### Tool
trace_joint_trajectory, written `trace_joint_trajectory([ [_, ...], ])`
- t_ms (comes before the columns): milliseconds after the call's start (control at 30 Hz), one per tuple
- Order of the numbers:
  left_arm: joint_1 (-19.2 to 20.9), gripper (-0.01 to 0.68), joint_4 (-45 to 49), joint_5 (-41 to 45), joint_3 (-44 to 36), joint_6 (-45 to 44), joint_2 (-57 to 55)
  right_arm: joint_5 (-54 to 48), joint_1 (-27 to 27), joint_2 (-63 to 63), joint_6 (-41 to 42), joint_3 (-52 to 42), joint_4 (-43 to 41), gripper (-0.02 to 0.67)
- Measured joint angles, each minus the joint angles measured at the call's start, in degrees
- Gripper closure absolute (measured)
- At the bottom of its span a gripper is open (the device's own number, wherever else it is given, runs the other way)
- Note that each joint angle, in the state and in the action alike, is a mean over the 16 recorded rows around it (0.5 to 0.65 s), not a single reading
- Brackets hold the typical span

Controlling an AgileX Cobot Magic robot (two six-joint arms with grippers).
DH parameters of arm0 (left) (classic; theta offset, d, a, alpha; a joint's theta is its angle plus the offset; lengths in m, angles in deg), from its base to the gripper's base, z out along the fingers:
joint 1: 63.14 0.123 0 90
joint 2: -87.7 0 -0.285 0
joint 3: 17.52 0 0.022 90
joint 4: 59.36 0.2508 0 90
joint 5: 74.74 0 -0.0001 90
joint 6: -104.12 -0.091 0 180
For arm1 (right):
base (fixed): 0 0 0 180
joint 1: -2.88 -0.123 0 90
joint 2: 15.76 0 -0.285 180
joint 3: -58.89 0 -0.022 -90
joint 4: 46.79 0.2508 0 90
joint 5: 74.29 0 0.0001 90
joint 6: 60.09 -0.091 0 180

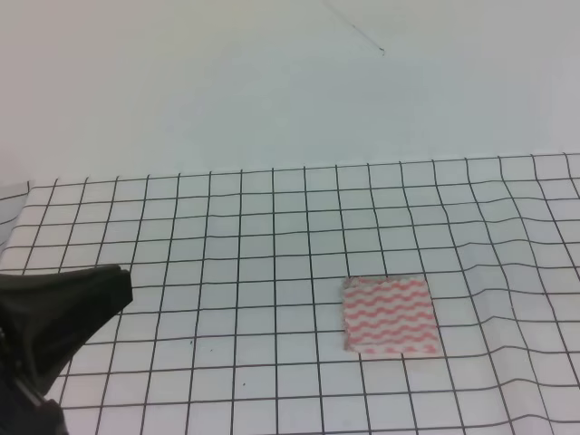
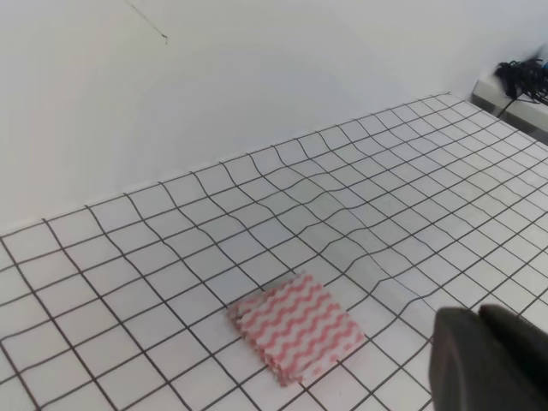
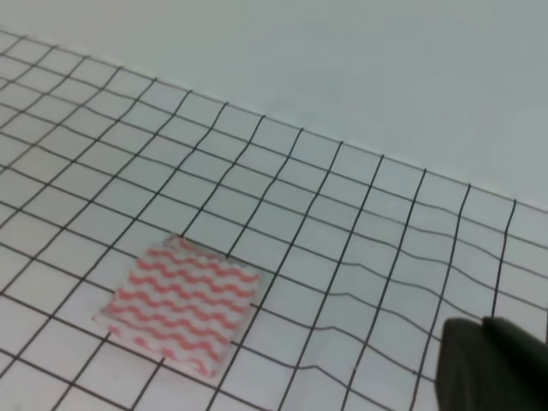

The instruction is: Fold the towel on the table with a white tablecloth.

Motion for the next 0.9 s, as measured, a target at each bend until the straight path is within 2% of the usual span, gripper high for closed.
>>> trace_joint_trajectory([
  [333, 0.0, 0.675, -0.3, -0.1, -0.4, -0.5, 1.2, -2.1, 0.0, 0.0, 0.0, 0.0, 0.0, 0.649],
  [500, 0.0, 0.675, 3.0, -2.7, -0.7, -1.2, 1.2, -2.2, 0.0, 0.0, 0.0, 0.0, 0.0, 0.649],
  [700, 0.0, 0.675, 15.2, -10.1, -3.5, 5.1, 3.4, -2.3, 0.0, 0.1, 0.0, 0.0, 0.0, 0.649],
  [900, 2.0, 0.675, 33.3, -20.9, -11.6, 20.3, 10.8, -2.4, 0.0, 0.1, 0.0, 0.0, 0.0, 0.649],
])
